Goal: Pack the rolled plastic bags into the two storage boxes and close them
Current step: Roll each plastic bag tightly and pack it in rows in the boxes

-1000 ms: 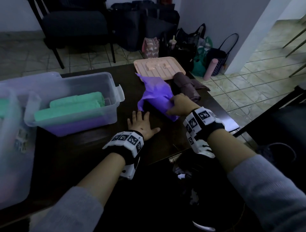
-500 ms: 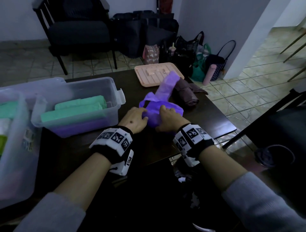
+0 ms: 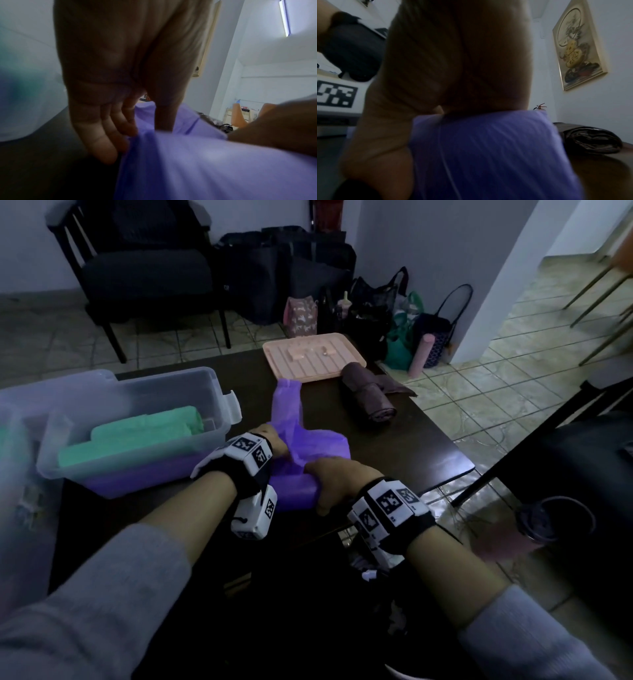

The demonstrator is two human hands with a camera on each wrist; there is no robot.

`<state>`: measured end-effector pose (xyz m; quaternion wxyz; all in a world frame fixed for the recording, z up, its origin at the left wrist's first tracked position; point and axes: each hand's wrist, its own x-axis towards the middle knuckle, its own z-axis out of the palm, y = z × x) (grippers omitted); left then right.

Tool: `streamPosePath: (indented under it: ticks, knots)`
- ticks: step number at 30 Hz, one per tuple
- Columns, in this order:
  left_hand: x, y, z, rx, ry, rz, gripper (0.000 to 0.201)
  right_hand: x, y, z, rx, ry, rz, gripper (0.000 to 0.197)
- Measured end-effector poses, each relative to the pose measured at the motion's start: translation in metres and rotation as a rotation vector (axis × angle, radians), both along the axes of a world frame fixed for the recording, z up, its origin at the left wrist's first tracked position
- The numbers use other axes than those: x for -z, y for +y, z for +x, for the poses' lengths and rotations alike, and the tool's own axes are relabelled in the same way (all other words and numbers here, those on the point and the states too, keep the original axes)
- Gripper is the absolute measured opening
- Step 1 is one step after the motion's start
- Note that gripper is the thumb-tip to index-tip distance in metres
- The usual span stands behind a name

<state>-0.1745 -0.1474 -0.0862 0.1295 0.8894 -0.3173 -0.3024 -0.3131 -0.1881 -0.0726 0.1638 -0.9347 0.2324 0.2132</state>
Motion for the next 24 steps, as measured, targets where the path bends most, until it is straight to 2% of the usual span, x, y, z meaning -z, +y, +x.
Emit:
streamPosePath:
  ticks: [2, 3, 5, 6, 12, 13, 17, 19, 22, 24]
  knots:
    - [0.000, -0.007, 0.002, -0.066, -0.024, -0.053, 0.036, 0.000, 0.000, -0.001, -0.013, 0.013, 0.015, 0.057]
    - [0.000, -0.011, 0.004, -0.114, -0.021, -0.091, 0.041, 0.000, -0.001, -0.001, -0.016, 0.016, 0.018, 0.058]
    - [0.000, -0.015, 0.009, -0.195, 0.008, -0.120, 0.071, 0.000, -0.001, -0.001, -0.022, 0.016, 0.022, 0.059]
    - [-0.001, -0.016, 0.012, -0.213, 0.016, -0.142, 0.077, 0.000, -0.002, -0.001, -0.023, 0.016, 0.025, 0.059]
    - [-0.009, -0.025, 0.023, -0.283, 0.128, -0.344, 0.044, 0.002, -0.003, -0.001, -0.029, 0.026, 0.057, 0.069]
    - [-0.009, -0.026, 0.022, -0.228, 0.088, -0.318, 0.041, 0.001, -0.004, -0.001, -0.029, 0.025, 0.057, 0.069]
    - [-0.008, -0.024, 0.007, 0.187, -0.039, -0.071, 0.031, 0.001, -0.004, -0.001, -0.034, 0.026, 0.057, 0.063]
    - [-0.007, -0.026, 0.005, 0.316, -0.089, -0.012, 0.036, 0.001, -0.004, -0.001, -0.040, 0.018, 0.050, 0.059]
    - [-0.007, -0.026, 0.014, 0.312, -0.185, -0.021, 0.051, 0.001, -0.004, 0.000, -0.042, 0.020, 0.060, 0.057]
    - [-0.005, -0.026, 0.021, 0.270, -0.162, 0.005, 0.066, 0.000, -0.005, 0.001, -0.049, 0.032, 0.073, 0.056]
